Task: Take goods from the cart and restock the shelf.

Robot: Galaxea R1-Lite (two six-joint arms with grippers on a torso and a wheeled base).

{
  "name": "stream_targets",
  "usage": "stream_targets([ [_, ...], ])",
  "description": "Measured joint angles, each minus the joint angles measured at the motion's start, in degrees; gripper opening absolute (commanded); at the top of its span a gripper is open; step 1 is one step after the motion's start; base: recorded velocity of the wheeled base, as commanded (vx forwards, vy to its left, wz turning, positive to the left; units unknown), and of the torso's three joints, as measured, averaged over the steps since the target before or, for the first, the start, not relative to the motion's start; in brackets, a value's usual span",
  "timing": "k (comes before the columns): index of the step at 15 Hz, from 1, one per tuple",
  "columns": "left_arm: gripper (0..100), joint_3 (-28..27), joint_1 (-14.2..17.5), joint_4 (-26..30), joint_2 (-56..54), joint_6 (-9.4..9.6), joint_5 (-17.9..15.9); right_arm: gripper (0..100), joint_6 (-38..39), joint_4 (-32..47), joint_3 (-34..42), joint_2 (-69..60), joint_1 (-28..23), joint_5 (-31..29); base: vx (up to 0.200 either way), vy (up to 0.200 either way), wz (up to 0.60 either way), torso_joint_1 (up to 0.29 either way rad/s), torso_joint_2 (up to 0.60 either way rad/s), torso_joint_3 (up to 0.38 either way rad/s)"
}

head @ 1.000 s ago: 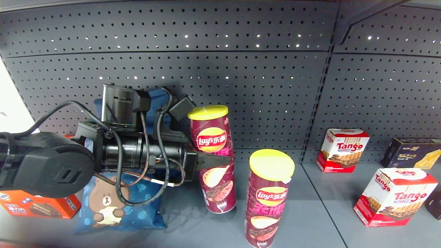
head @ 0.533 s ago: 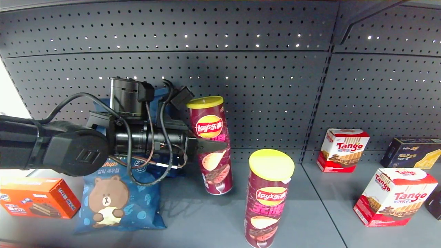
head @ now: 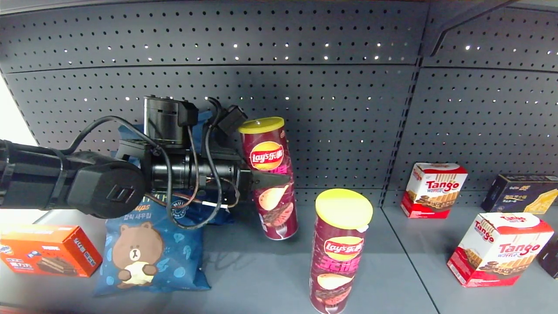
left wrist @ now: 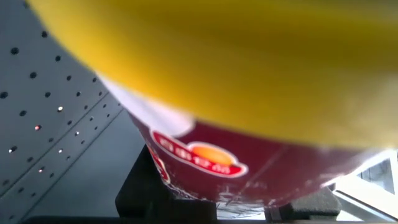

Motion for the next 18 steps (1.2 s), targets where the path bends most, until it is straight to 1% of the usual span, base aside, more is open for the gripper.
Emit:
stream_targets([
  [2,0,-1.56,0.35,-0.05,0.57,-0.07,-0.23,100,0.0,0.0,0.0,0.02,0.0,0.0,0.0,0.0,0.0,0.0,0.0,0.0],
  [5,0,-3.78,0.68,0.04,1.84,0.52,-0.15,100,0.02,0.0,0.0,0.02,0.0,0.01,0.0,0.0,0.0,0.0,0.0,0.0],
  [7,0,-5.12,0.44,0.13,3.17,1.71,0.1,100,0.02,0.0,0.0,0.02,0.0,0.0,0.0,0.0,0.0,0.0,0.0,0.0],
  [8,0,-5.32,0.11,0.2,3.83,2.9,0.13,100,0.0,0.0,0.0,0.02,0.0,0.0,0.0,0.0,0.0,0.0,0.0,0.0],
  [9,0,-5.46,-0.12,0.37,4.46,3.71,0.21,100,0.02,0.02,0.0,0.02,0.0,0.01,0.0,0.0,0.0,0.0,0.0,0.0],
  [11,0,-6.03,-0.43,0.68,5.84,4.36,0.54,100,0.0,0.0,0.0,0.02,0.0,0.01,0.0,0.0,0.0,0.0,0.0,0.0],
  [13,0,-7.24,-0.54,1.18,7.57,5.01,1.67,100,0.02,0.02,0.0,0.02,0.0,0.01,0.0,0.0,0.0,0.0,0.0,0.0],
  [15,0,-9.29,-0.65,2.9,9.58,6.5,2.84,100,0.0,0.0,0.0,0.02,0.0,0.01,0.0,0.0,0.0,0.0,0.0,0.0],
  [16,0,-10.14,-0.67,4.5,10.41,7.64,3.08,100,0.0,0.02,0.0,0.02,0.0,0.0,0.0,0.0,0.0,0.0,0.0,0.0],
  [18,0,-12.81,-0.67,8.44,11.93,10.61,3.22,100,0.02,0.0,0.0,0.02,0.0,0.0,0.0,0.0,0.0,0.0,0.0,0.0],
])
